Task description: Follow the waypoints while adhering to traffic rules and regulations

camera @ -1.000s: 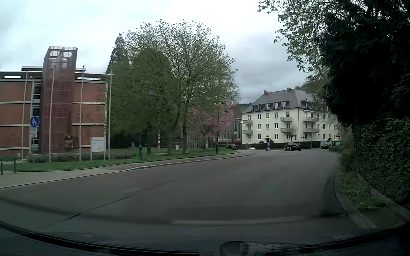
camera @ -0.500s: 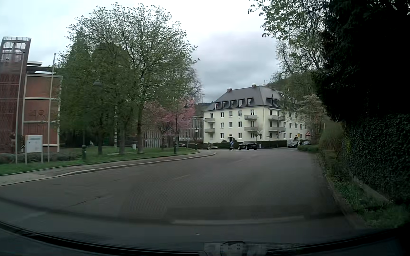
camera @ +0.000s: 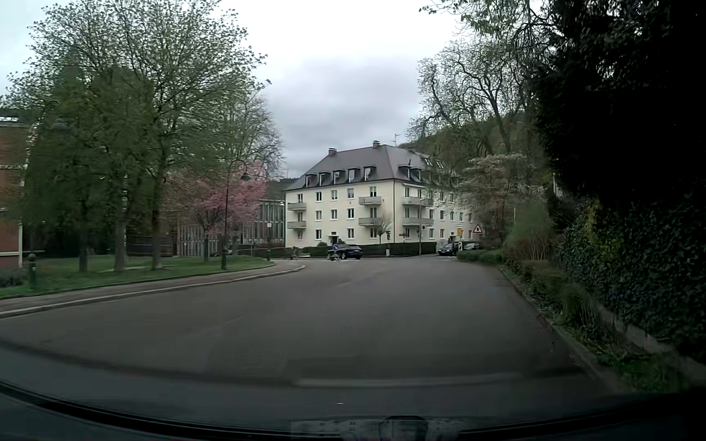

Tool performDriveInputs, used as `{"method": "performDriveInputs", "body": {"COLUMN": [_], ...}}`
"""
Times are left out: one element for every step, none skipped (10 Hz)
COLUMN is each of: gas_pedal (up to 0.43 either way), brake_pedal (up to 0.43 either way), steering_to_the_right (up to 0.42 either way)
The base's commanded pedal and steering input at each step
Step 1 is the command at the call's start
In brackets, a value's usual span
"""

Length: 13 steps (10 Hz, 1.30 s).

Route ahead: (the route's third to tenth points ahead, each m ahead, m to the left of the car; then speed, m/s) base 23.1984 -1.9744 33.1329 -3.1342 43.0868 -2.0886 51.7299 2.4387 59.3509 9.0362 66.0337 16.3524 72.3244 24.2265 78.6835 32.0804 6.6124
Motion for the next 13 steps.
{"method": "performDriveInputs", "body": {"gas_pedal": [0.059, 0.059, 0.059, 0.059, 0.059, 0.067, 0.087, 0.087, 0.087, 0.098, 0.098, 0.110, 0.110], "brake_pedal": [0.000, 0.000, 0.000, 0.000, 0.000, 0.000, 0.000, 0.000, 0.000, 0.000, 0.000, 0.000, 0.000], "steering_to_the_right": [0.152, 0.147, 0.140, 0.128, 0.116, 0.100, 0.082, 0.069, 0.056, 0.045, 0.033, 0.022, 0.015]}}
